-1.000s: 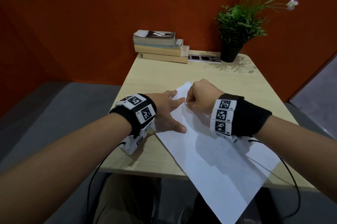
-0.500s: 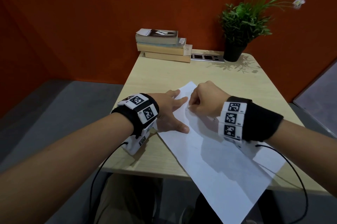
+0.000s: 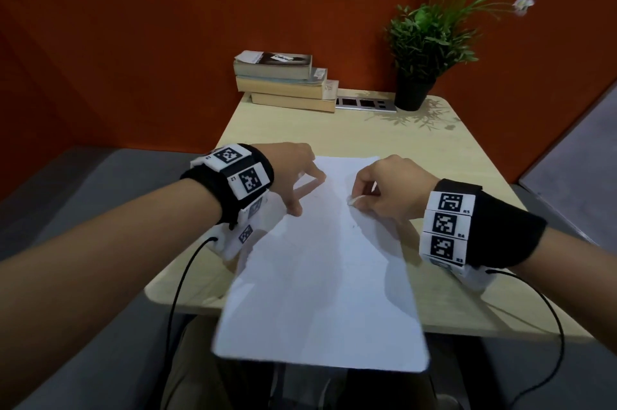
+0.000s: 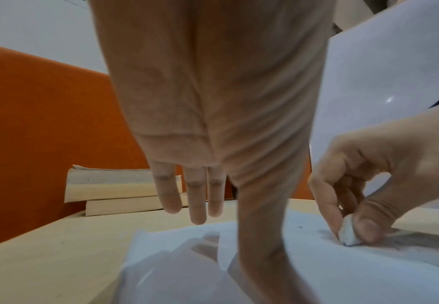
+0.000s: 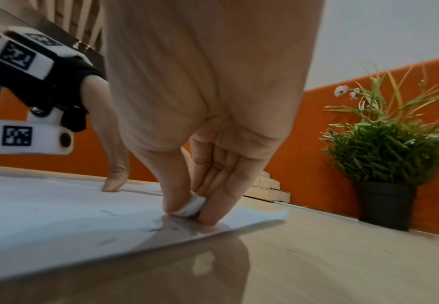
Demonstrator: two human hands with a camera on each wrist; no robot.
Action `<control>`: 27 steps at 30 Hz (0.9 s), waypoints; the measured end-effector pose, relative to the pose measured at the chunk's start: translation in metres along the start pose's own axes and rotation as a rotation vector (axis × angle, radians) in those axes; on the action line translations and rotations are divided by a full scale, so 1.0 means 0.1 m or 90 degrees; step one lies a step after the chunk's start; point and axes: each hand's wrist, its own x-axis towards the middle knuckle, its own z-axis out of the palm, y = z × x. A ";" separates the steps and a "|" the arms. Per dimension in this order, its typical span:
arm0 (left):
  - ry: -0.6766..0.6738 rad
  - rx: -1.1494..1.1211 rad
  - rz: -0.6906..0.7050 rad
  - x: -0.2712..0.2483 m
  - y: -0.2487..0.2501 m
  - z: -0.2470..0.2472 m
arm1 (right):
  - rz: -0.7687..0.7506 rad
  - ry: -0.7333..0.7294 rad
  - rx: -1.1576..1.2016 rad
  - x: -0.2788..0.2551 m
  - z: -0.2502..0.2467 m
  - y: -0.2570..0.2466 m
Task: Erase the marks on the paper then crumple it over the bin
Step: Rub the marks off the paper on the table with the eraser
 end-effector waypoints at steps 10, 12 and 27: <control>-0.059 -0.061 -0.062 -0.04 0.37 0.32 | 0.014 0.030 0.021 0.04 0.00 -0.11; -0.071 -0.078 -0.064 -0.07 0.35 0.27 | 0.021 0.051 0.018 0.14 0.02 -0.14; -0.089 -0.100 -0.064 -0.01 0.36 0.24 | -0.095 -0.064 0.003 -0.42 0.02 -0.15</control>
